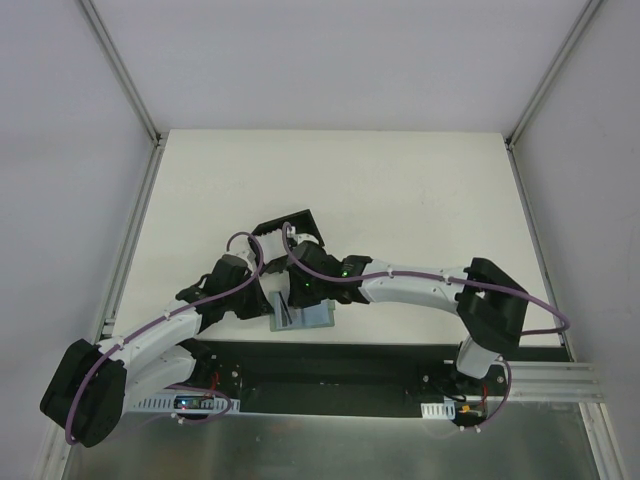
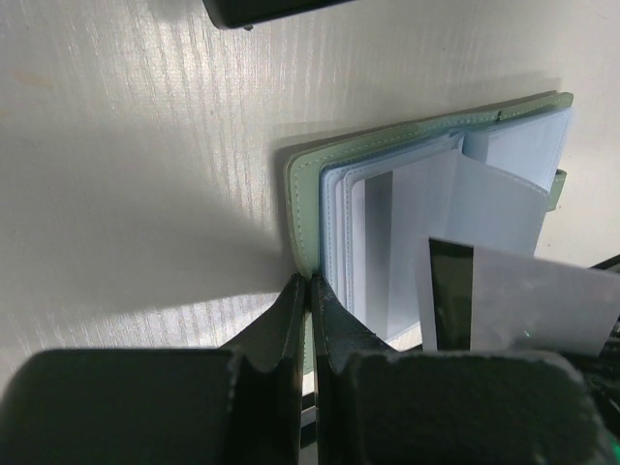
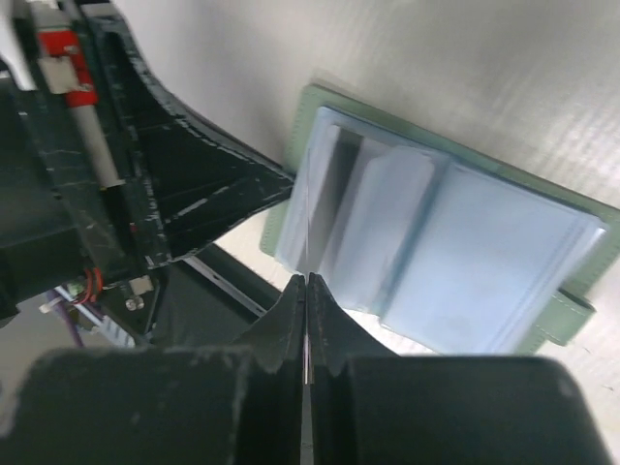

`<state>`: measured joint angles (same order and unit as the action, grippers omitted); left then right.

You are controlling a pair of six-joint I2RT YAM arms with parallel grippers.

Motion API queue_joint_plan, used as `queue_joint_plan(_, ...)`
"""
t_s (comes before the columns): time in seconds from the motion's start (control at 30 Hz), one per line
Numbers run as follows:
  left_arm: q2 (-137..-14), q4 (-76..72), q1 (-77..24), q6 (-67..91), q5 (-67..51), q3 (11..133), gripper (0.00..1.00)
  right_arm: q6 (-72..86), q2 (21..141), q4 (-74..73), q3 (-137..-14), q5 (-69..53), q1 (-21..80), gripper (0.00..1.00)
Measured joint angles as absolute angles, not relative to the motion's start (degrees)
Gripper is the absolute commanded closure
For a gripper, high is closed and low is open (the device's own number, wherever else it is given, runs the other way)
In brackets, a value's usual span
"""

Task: Put the credit cards into the card holder
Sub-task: Turn over the card slot in the card holder.

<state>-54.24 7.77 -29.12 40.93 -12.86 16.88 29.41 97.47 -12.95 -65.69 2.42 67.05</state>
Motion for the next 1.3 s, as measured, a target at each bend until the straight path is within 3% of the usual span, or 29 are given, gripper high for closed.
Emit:
queue_joint_plan(0.23, -54.2, 7.7, -29.1, 41.1, -12.4, 16.8, 1.0, 29.0, 95.5, -10.5, -64.5, 0.6, 67.1, 1.0)
queue_joint_plan(0.67, -53.6, 6.7, -29.1, 41.6, -11.9, 16.1, 1.0, 29.8, 78.9, -5.5, -54.4, 3.4, 63.6, 1.0)
queue_joint_plan(0.9, -53.6, 6.7, -29.1, 41.6, -11.9, 16.1, 1.0, 35.3, 81.7, 2.5, -42.8, 2.3, 60.9, 1.0)
queue_joint_plan(1.3, -53.9, 6.4, -29.1, 42.0, -11.9, 16.1, 1.0, 41.0, 86.4, 14.9, -39.2, -2.4, 59.5, 1.0)
